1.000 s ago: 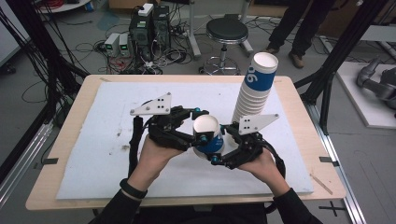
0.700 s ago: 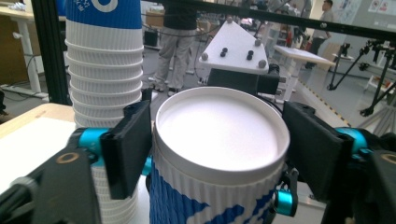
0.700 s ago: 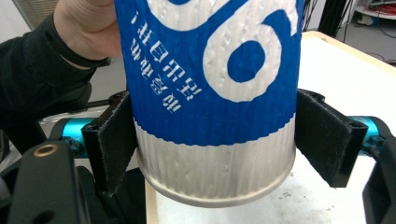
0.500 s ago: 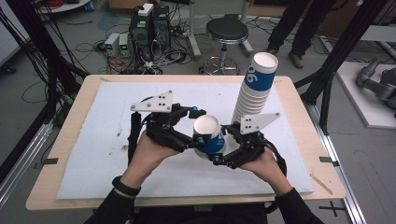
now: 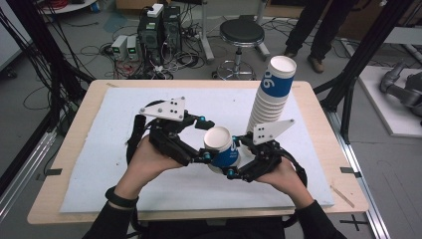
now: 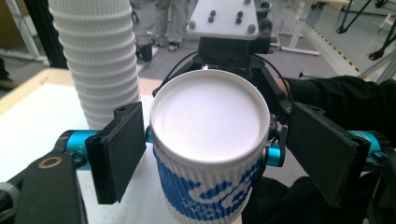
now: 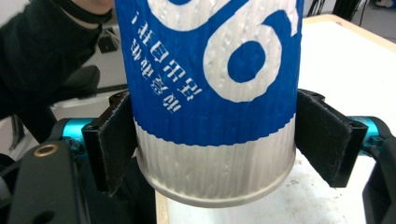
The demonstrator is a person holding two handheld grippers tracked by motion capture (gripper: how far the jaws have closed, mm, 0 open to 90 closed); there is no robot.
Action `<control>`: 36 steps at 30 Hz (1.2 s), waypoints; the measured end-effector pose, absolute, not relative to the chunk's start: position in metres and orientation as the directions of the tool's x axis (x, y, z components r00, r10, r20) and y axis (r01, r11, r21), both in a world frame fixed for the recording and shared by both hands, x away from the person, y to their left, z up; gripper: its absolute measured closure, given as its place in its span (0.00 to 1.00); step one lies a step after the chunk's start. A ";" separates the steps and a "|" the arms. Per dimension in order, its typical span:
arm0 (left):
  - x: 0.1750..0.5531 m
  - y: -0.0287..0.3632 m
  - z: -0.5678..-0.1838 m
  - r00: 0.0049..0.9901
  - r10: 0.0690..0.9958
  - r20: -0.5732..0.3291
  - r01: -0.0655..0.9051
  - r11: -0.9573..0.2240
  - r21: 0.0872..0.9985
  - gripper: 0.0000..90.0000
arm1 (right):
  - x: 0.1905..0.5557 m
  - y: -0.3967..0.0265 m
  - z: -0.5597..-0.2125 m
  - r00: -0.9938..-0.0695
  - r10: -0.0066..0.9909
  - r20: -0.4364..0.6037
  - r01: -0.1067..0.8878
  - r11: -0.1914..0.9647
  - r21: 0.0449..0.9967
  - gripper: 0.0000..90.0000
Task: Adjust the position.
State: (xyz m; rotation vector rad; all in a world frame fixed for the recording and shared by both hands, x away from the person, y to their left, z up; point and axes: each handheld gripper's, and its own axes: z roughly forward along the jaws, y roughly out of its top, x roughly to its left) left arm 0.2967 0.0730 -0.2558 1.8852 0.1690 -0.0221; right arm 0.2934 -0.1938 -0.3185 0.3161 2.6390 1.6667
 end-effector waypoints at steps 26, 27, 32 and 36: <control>0.305 0.067 -0.266 0.987 0.090 -0.131 0.157 -0.397 0.905 0.32 | 0.296 -0.192 -0.321 -0.982 0.146 0.120 0.176 0.481 0.859 0.22; 0.306 0.067 -0.267 0.987 0.088 -0.134 0.158 -0.389 0.908 0.32 | 0.296 -0.192 -0.321 -0.981 0.149 0.125 0.182 0.479 0.859 0.21; 0.308 0.069 -0.268 0.986 0.085 -0.142 0.163 -0.341 0.926 0.32 | 0.297 -0.195 -0.319 -0.979 0.160 0.122 0.183 0.454 0.872 0.19; 0.308 0.072 -0.267 0.986 0.088 -0.140 0.160 -0.295 0.942 0.32 | 0.296 -0.198 -0.317 -0.979 0.169 0.112 0.175 0.426 0.888 0.19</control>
